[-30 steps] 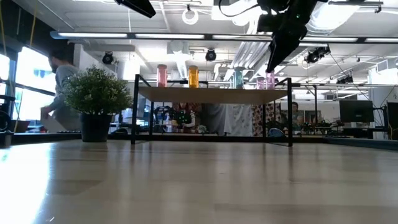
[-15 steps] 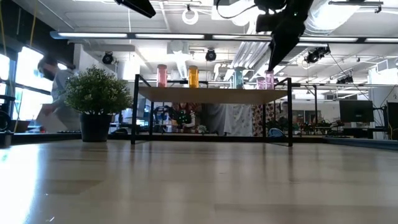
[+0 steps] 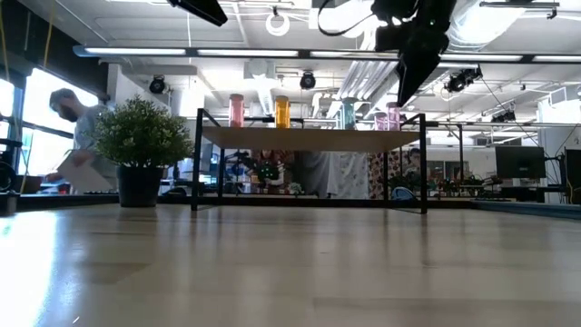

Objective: Pick and place medicine bottles onto shelf by color
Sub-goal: Put the top violet pill bottle on the shelf aligned with the other violet pill bottle

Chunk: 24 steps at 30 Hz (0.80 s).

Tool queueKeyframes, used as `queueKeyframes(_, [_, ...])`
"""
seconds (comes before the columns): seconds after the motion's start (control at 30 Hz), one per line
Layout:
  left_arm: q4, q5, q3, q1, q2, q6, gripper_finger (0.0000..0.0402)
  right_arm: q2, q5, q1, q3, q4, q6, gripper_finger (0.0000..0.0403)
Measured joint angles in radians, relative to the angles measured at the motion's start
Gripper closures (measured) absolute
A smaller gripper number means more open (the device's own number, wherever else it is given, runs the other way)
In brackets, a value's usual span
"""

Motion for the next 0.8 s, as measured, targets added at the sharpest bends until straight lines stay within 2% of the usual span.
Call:
queueKeyframes(0.3, [0.0, 0.0, 0.0, 0.0, 0.0, 0.036, 0.0195, 0.047, 0.002, -0.023, 0.0, 0.02, -0.029, 0.0183])
queueKeyframes(0.8, [0.0, -0.019, 0.0, 0.0, 0.0, 0.053, 0.0195, 0.053, 0.045, -0.051, 0.0, 0.064, -0.025, 0.0183])
